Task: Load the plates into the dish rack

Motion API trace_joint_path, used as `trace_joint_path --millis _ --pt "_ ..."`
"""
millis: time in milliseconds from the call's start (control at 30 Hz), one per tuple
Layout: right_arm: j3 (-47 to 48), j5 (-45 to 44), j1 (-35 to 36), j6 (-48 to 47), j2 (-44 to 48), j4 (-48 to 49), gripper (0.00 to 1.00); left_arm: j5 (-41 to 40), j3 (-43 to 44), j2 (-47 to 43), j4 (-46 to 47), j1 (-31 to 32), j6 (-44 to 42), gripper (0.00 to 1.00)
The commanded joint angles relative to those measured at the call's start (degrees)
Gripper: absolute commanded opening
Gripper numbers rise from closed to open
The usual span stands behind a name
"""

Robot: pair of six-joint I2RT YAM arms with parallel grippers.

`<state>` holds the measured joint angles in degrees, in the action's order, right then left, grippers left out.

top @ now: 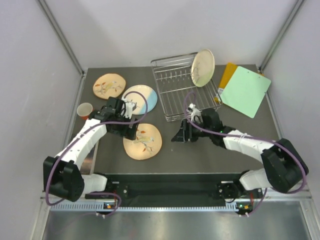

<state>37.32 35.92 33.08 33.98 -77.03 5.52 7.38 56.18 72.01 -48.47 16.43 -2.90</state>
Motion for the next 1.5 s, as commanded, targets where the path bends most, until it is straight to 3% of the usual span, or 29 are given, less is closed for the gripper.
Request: trace_joint_path --millis 0,167,400,733,1067,1333,1467 --pt "-4.44 -3.22 3.48 9.96 -3.81 25.21 0.69 2.64 1.91 3.83 0.05 -1.57 4.46 0.93" --pt "-5.15 -16.11 8.65 11.99 -7.78 32.88 0.73 5.27 2.79 7.79 -0.05 -3.15 8.25 0.94" --pt "-2.17 -20.53 11.48 12.87 -11.82 31.13 0.73 2.38 1.39 10.43 4.08 -4.21 11.68 0.93" --pt "0.65 -24.23 14.03 14.28 -17.18 27.27 0.75 0.62 0.25 12.54 6.01 -8.52 11.6 0.94" --pt "2.84 -28.97 17.45 18.05 -23.51 26.73 0.81 9.4 -0.81 20.63 8.39 -8.52 11.6 0.94" --pt "4.43 -29.24 18.86 26.13 -25.36 26.57 0.8 14.59 -0.64 18.79 7.95 -8.08 12.47 0.91" --pt "3.11 -29.94 18.86 29.57 -23.96 22.96 0.85 15.74 -0.37 18.52 7.17 -5.89 13.44 0.91"
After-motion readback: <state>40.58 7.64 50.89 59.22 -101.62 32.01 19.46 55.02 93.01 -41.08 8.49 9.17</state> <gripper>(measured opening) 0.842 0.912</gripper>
